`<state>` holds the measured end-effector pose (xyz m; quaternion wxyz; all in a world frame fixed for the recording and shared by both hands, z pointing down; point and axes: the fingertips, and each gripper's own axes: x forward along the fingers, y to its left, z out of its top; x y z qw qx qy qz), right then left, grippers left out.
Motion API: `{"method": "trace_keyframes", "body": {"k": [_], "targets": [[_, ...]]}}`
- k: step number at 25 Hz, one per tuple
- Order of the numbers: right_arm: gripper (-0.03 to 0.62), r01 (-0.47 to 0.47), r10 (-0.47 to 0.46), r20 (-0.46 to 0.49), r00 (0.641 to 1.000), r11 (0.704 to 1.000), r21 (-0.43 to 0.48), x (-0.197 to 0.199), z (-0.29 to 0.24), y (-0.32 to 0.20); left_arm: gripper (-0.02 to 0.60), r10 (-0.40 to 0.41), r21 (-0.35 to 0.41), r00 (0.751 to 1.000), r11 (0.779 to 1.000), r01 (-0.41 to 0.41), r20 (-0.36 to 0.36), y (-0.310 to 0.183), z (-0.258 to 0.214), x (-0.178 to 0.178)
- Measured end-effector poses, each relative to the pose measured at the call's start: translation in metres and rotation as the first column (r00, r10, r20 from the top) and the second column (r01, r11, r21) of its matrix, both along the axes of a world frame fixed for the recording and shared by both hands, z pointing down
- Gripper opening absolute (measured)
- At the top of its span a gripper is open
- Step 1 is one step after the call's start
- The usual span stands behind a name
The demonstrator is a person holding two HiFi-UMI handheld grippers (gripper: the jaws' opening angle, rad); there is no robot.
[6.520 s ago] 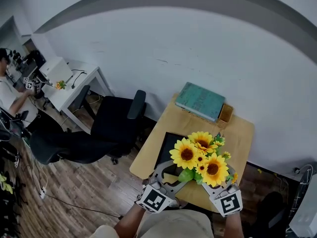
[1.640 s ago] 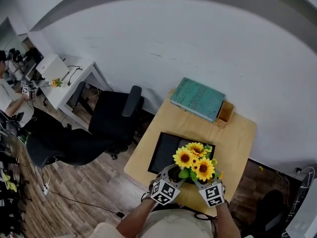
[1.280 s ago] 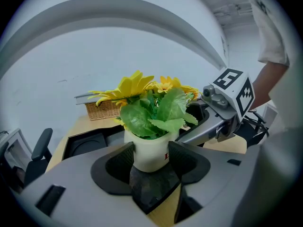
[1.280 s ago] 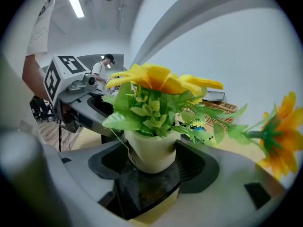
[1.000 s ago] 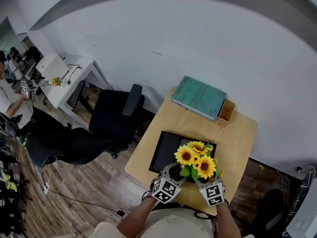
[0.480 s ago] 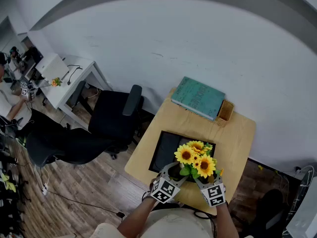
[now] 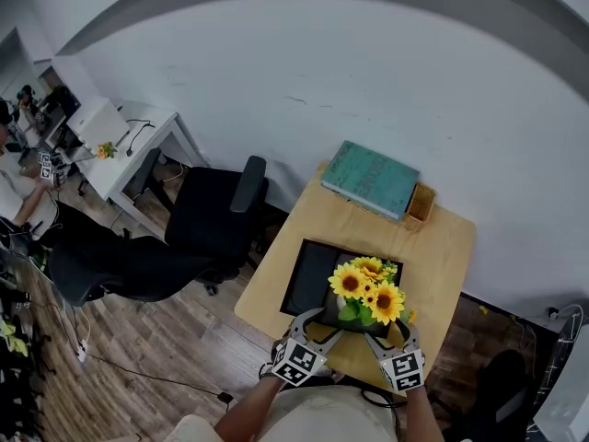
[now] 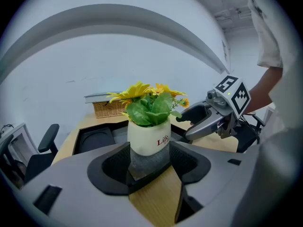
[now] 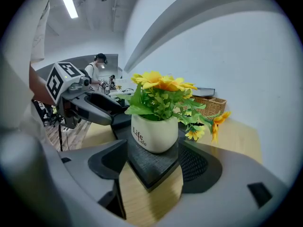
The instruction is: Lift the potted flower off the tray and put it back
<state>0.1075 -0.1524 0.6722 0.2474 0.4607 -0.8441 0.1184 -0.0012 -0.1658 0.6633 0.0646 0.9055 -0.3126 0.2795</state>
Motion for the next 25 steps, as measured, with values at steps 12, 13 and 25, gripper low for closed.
{"method": "trace_keyframes", "body": {"k": [12,13,25], "targets": [[0.331,-0.026,0.026,-0.008,1.000,1.000,0.007,-0.009,-0.003,0.023,0.245,-0.013,-0.007,1.000,1.000,0.013,-0.019,0.027,0.002,-0.024],[0.331,-0.028,0.028,-0.008,1.000,1.000,0.007,-0.010,-0.003,0.024,0.245,-0.012,-0.005,1.000,1.000,0.012,-0.020,0.028,0.002,-0.025],[0.331,-0.077,0.077,0.003,0.997,0.992,0.095,-0.002,-0.037,0.031,0.245,-0.026,0.070,0.996,0.997,0.032,-0.088,0.023,-0.031,-0.025]]}}
